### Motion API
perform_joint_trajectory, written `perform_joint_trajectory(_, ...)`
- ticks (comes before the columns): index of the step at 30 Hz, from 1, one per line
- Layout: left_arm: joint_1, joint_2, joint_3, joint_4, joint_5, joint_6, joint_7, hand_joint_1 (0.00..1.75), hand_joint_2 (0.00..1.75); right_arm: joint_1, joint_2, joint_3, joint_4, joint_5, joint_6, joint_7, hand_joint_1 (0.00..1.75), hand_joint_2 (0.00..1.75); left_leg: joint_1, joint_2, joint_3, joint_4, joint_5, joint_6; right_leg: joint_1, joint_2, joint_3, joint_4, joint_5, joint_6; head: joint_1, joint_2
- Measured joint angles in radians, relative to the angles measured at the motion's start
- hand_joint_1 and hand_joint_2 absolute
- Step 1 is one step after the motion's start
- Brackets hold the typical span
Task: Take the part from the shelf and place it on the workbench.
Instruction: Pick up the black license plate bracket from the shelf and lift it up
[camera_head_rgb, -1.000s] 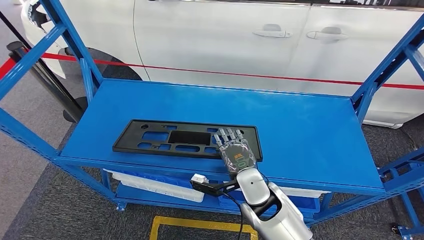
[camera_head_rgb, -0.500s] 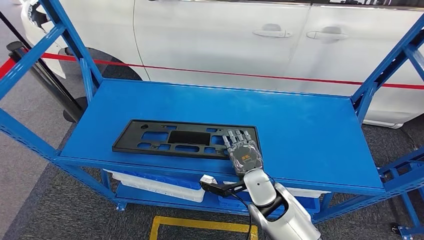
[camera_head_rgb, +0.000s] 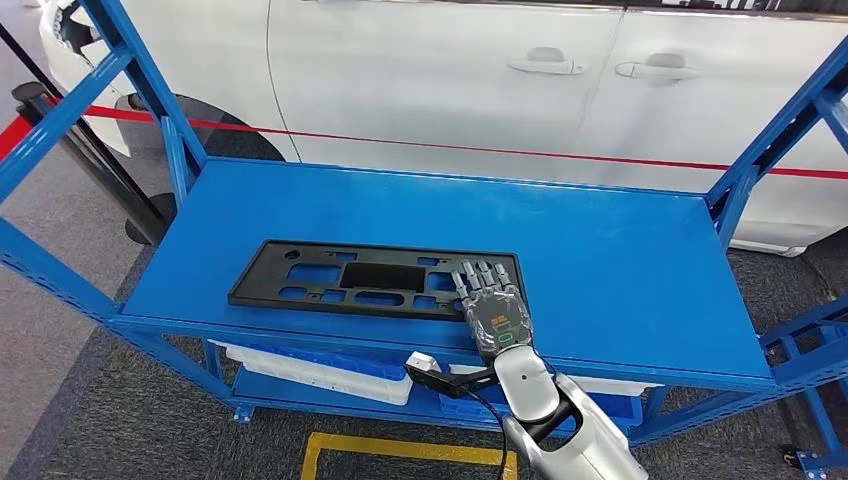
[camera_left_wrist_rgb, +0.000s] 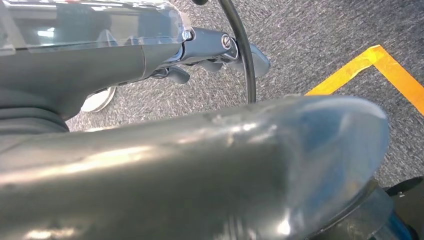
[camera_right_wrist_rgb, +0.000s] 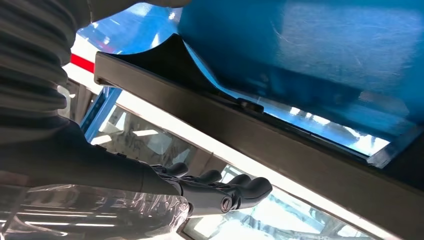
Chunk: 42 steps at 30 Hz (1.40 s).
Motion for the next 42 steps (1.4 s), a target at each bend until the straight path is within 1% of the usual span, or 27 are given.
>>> perform_joint_trajectory(2, 0.004, 0.0, -0.003, -0.002, 0.0, -0.002, 0.0, 0.0, 0.0, 0.006, -0.005, 0.0, -0.003, 0.0, -0.003, 0.0, 0.0, 1.75, 0.005, 0.0, 0.017, -0.015, -0.002, 0.008, 0.0, 0.0, -0.001, 0.025, -0.001, 0.007, 0.001, 0.0)
perform_joint_trajectory(3, 0.006, 0.0, -0.005, -0.002, 0.0, -0.002, 0.0, 0.0, 0.0, 0.008, -0.008, 0.001, -0.003, 0.0, -0.004, 0.0, 0.0, 1.75, 0.007, 0.0, 0.027, -0.02, -0.002, 0.011, 0.0, 0.0, -0.014, 0.053, -0.016, 0.009, 0.003, 0.0)
perform_joint_trajectory(4, 0.007, 0.0, -0.007, -0.003, 0.0, -0.003, 0.0, 0.0, 0.0, 0.01, -0.011, 0.001, -0.004, 0.0, -0.004, 0.0, 0.0, 1.75, 0.008, 0.001, 0.035, -0.024, -0.003, 0.014, 0.0, -0.001, -0.041, 0.101, -0.043, 0.011, 0.004, 0.0)
perform_joint_trajectory(6, 0.007, 0.0, -0.01, -0.003, 0.0, -0.003, 0.0, 0.0, 0.0, 0.017, -0.017, 0.002, -0.004, 0.0, -0.005, 0.0, 0.0, 1.75, 0.007, 0.002, 0.039, -0.024, -0.007, 0.016, 0.0, -0.001, -0.127, 0.228, -0.1, 0.013, 0.005, 0.0)
perform_joint_trajectory(7, 0.008, 0.0, -0.011, -0.003, 0.0, -0.003, 0.0, 0.0, 0.0, 0.02, -0.019, 0.003, -0.005, 0.0, -0.006, 0.0, 0.0, 1.75, 0.006, 0.002, 0.041, -0.024, -0.009, 0.015, 0.0, -0.001, -0.164, 0.274, -0.111, 0.013, 0.005, 0.0)
perform_joint_trajectory(8, 0.008, 0.0, -0.012, -0.003, 0.0, -0.003, 0.0, 0.0, 0.0, 0.022, -0.021, 0.004, -0.005, 0.0, -0.006, 0.0, 0.0, 1.75, 0.006, 0.002, 0.046, -0.024, -0.013, 0.014, 0.0, -0.001, -0.186, 0.287, -0.098, 0.011, 0.005, 0.0)
perform_joint_trajectory(9, 0.009, 0.0, -0.013, -0.003, 0.0, -0.003, 0.0, 0.0, 0.0, 0.024, -0.023, 0.004, -0.005, 0.0, -0.006, 0.0, 0.0, 1.75, 0.005, 0.002, 0.053, -0.024, -0.017, 0.012, 0.001, -0.001, -0.187, 0.26, -0.063, 0.007, 0.005, 0.0)
perform_joint_trajectory(11, 0.009, 0.0, -0.015, -0.003, 0.0, -0.003, 0.0, 0.0, 0.0, 0.026, -0.026, 0.005, -0.006, 0.0, -0.006, -0.001, 0.0, 1.75, 0.005, 0.001, 0.069, -0.024, -0.027, 0.007, 0.004, -0.002, -0.149, 0.134, 0.03, -0.008, 0.005, 0.0)
perform_joint_trajectory(12, 0.009, 0.0, -0.015, -0.003, 0.0, -0.003, 0.001, 0.0, 0.0, 0.026, -0.027, 0.006, -0.006, 0.0, -0.006, -0.001, 0.0, 1.75, 0.005, 0.001, 0.075, -0.024, -0.032, 0.003, 0.007, -0.003, -0.132, 0.082, 0.042, -0.014, 0.004, 0.0)
perform_joint_trajectory(13, 0.009, 0.0, -0.015, -0.003, 0.0, -0.004, 0.001, 0.0, 0.0, 0.027, -0.028, 0.007, -0.006, 0.0, -0.006, -0.001, 0.0, 1.75, 0.005, 0.0, 0.078, -0.024, -0.036, -0.003, 0.011, -0.003, -0.122, 0.051, 0.042, -0.021, 0.004, 0.0)
perform_joint_trajectory(15, 0.01, 0.0, -0.015, -0.004, -0.001, -0.004, 0.002, 0.0, 0.0, 0.027, -0.03, 0.009, -0.01, 0.0, -0.008, -0.002, 0.0, 1.75, 0.004, 0.0, 0.084, -0.014, -0.036, -0.018, 0.015, -0.002, -0.117, 0.037, 0.032, -0.034, 0.003, 0.0)
perform_joint_trajectory(17, 0.013, 0.0, -0.016, -0.005, -0.002, -0.005, 0.003, 0.0, 0.0, 0.028, -0.03, 0.01, -0.013, 0.0, -0.009, -0.002, 0.0, 1.75, 0.004, 0.002, 0.088, 0.009, -0.043, -0.032, 0.01, -0.002, -0.097, 0.025, 0.06, -0.048, 0.002, 0.0)
perform_joint_trajectory(18, 0.013, -0.001, -0.016, -0.006, -0.002, -0.004, 0.004, 0.0, 0.0, 0.028, -0.031, 0.011, -0.013, 0.0, -0.01, -0.002, 0.0, 1.75, 0.005, 0.002, 0.08, 0.034, -0.058, -0.038, 0.007, -0.003, -0.087, 0.022, 0.064, -0.052, 0.0, 0.0)
perform_joint_trajectory(19, 0.013, 0.0, -0.016, -0.006, -0.003, -0.004, 0.004, 0.0, 0.0, 0.028, -0.031, 0.012, -0.013, 0.0, -0.01, -0.002, 0.0, 1.75, 0.007, 0.002, 0.06, 0.075, -0.084, -0.043, 0.005, -0.004, -0.08, 0.02, 0.065, -0.054, -0.002, 0.0)
perform_joint_trajectory(21, 0.012, 0.0, -0.017, -0.006, -0.003, -0.004, 0.007, 0.0, 0.0, 0.03, -0.031, 0.013, -0.014, 0.0, -0.011, -0.002, 0.0, 1.75, 0.013, 0.003, -0.006, 0.188, -0.142, -0.052, 0.005, -0.004, -0.076, 0.019, 0.061, -0.058, -0.007, 0.0)
perform_joint_trajectory(22, 0.013, 0.0, -0.017, -0.006, -0.004, -0.004, 0.008, 0.0, 0.0, 0.032, -0.031, 0.014, -0.014, 0.0, -0.012, -0.004, 0.0, 1.75, 0.016, 0.003, -0.038, 0.233, -0.159, -0.056, 0.006, -0.003, -0.074, 0.019, 0.058, -0.059, -0.007, 0.0)
perform_joint_trajectory(23, 0.013, 0.0, -0.017, -0.006, -0.005, -0.005, 0.009, 0.0, 0.0, 0.034, -0.031, 0.014, -0.014, 0.0, -0.012, -0.005, 0.0, 1.75, 0.019, 0.003, -0.056, 0.25, -0.156, -0.058, 0.006, -0.002, -0.071, 0.019, 0.054, -0.059, -0.008, 0.0)
perform_joint_trajectory(24, 0.013, 0.0, -0.017, -0.006, -0.008, -0.005, 0.009, 0.0, 0.0, 0.035, -0.031, 0.014, -0.014, 0.0, -0.012, -0.008, 0.0, 1.75, 0.021, 0.004, -0.058, 0.23, -0.131, -0.061, 0.005, -0.001, -0.066, 0.019, 0.05, -0.058, -0.008, 0.0)
perform_joint_trajectory(26, 0.013, 0.0, -0.017, -0.006, -0.015, -0.005, 0.009, 0.0, 0.0, 0.037, -0.031, 0.014, -0.014, 0.0, -0.013, -0.017, 0.0, 1.75, 0.024, 0.005, -0.017, 0.104, -0.043, -0.061, 0.005, 0.001, -0.051, 0.019, 0.039, -0.052, -0.008, 0.0)
perform_joint_trajectory(27, 0.013, 0.0, -0.017, -0.006, -0.019, -0.005, 0.009, 0.0, 0.0, 0.039, -0.031, 0.013, -0.015, 0.0, -0.014, -0.025, 0.0, 1.75, 0.022, 0.006, 0.002, 0.047, -0.021, -0.059, 0.005, 0.003, -0.046, 0.02, 0.034, -0.049, -0.008, 0.0)
perform_joint_trajectory(29, 0.012, 0.0, -0.018, -0.006, -0.024, -0.005, 0.009, 0.0, 0.0, 0.043, -0.031, 0.009, -0.018, 0.0, -0.018, -0.045, 0.0, 1.75, 0.019, 0.008, 0.02, -0.003, -0.014, -0.048, 0.007, 0.004, -0.042, 0.02, 0.026, -0.039, -0.008, 0.0)
perform_joint_trajectory(30, 0.013, 0.0, -0.018, -0.006, -0.028, -0.005, 0.009, 0.0, 0.0, 0.047, -0.031, 0.006, -0.02, 0.0, -0.02, -0.054, 0.0, 1.75, 0.018, 0.009, 0.02, -0.004, -0.017, -0.046, 0.01, 0.004, -0.041, 0.021, 0.022, -0.041, -0.008, 0.0)
perform_joint_trajectory(33, 0.013, -0.001, -0.017, -0.006, -0.039, -0.005, 0.003, 0.0, 0.0, 0.056, -0.031, -0.004, -0.026, 0.0, -0.022, -0.069, 0.0, 1.75, 0.02, 0.008, 0.026, -0.007, 0.005, -0.043, 0.013, 0.003, -0.035, 0.018, 0.017, -0.053, -0.005, 0.0)
perform_joint_trajectory(34, 0.012, -0.001, -0.017, -0.006, -0.041, -0.005, 0.001, 0.0, 0.0, 0.058, -0.031, -0.006, -0.028, 0.0, -0.022, -0.071, 0.05, 1.75, 0.018, 0.007, 0.026, -0.007, 0.004, -0.04, 0.012, 0.003, -0.033, 0.015, 0.018, -0.052, -0.005, 0.0)
perform_joint_trajectory(38, 0.011, -0.001, -0.017, -0.006, -0.046, -0.004, -0.006, 0.0, 0.0, 0.069, -0.031, -0.016, -0.032, 0.0, -0.03, -0.079, 1.73, 1.75, 0.017, 0.007, 0.028, -0.007, -0.001, -0.032, 0.012, 0.003, -0.027, 0.005, 0.018, -0.047, -0.004, 0.0)
perform_joint_trajectory(40, 0.011, -0.001, -0.017, -0.006, -0.05, -0.002, -0.009, 0.0, 0.0, 0.081, -0.031, -0.021, -0.034, 0.0, -0.045, -0.079, 1.75, 1.75, 0.017, 0.007, 0.028, -0.007, -0.002, -0.03, 0.011, 0.003, -0.027, 0.003, 0.018, -0.042, -0.004, 0.0)
perform_joint_trajectory(42, 0.012, -0.001, -0.017, -0.008, -0.053, 0.001, -0.009, 0.0, 0.0, 0.097, -0.032, -0.03, -0.04, 0.0, -0.061, -0.081, 1.75, 1.75, 0.015, 0.007, 0.027, -0.007, -0.002, -0.029, 0.01, 0.003, -0.026, 0.002, 0.019, -0.03, -0.004, 0.0)
